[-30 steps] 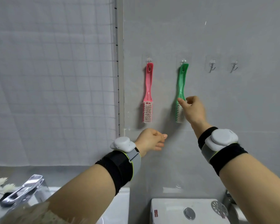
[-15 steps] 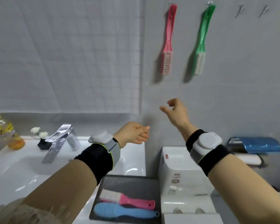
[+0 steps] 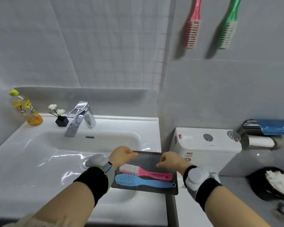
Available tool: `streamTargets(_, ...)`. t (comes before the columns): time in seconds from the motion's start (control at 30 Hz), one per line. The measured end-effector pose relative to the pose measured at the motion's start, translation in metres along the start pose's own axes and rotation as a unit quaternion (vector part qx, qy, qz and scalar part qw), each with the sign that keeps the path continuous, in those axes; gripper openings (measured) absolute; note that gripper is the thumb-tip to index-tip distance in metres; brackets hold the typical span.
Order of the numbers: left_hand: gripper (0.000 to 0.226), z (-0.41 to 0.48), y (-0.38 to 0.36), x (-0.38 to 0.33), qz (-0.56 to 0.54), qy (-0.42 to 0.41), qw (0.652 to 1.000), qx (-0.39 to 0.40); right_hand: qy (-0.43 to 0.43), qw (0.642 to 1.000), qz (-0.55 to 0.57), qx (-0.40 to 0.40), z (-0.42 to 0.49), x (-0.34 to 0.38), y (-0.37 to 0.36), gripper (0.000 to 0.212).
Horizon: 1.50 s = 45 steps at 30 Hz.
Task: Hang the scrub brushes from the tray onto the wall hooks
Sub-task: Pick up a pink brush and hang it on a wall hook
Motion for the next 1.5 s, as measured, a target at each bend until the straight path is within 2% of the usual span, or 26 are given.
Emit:
streamTargets(0.1, 0.037, 0.001, -0.003, 0.008, -0.013, 0.011, 1.0, -0.003, -0.057, 0.996, -0.063, 0.02, -0.009, -0.017, -0.012, 0.037)
streamTargets(0.27, 0.033, 0.002, -0.01, 0.005, -0.015, 0.006, 1.0, 0.0, -0.09, 0.995, -0.046, 0.01, -0.017, -0.025, -0.016, 0.037)
streamTargets(0.5, 0.026, 0.002, -0.01, -0.005, -0.049, -0.001, 0.999, 0.012, -0.087, 0.994, 0.067, 0.007, -0.015, -0.022, -0.013, 0.014)
streamTargets(0.63, 0.029, 0.007, -0.009, -0.019, -0.056, -0.013, 0.998, 0.001, -0.088, 0.984, 0.152, -0.026, -0.015, -0.021, 0.007, 0.012)
streamTargets(0.9, 0.041, 0.021, -0.009, -0.05, -0.001, -0.04, 0.999, -0.008, -0.053, 0.968, 0.223, -0.105, -0.011, -0.011, 0.075, 0.008)
streamTargets(1.03, 0.059, 0.027, -0.006, -0.062, 0.033, -0.047, 0.998, 0.021, -0.027, 0.96, 0.241, -0.142, -0.011, -0.008, 0.112, 0.011)
streamTargets(1.13, 0.063, 0.032, -0.002, -0.08, 0.039, -0.065, 0.995, 0.063, -0.002, 0.953, 0.246, -0.179, -0.012, -0.004, 0.149, 0.009)
streamTargets(1.2, 0.059, 0.035, 0.0, -0.095, 0.026, -0.077, 0.993, 0.08, 0.018, 0.952, 0.236, -0.194, -0.015, 0.0, 0.178, 0.009)
streamTargets(1.3, 0.04, 0.04, 0.004, -0.123, -0.005, -0.102, 0.99, 0.098, 0.042, 0.949, 0.217, -0.226, -0.024, 0.004, 0.223, 0.013)
streamTargets(1.5, 0.026, 0.05, 0.001, -0.214, -0.046, -0.182, 0.977, 0.098, 0.085, 0.904, 0.239, -0.344, -0.06, 0.005, 0.326, 0.009)
Point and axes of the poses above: each hand's wrist, its own z-axis towards the middle knuckle, its own y-axis out of the back of the hand, x = y × z, the point moved 1 cm from there along z, towards the middle knuckle, and after that the axes turned 5 degrees about y, right-handed, at the moved point
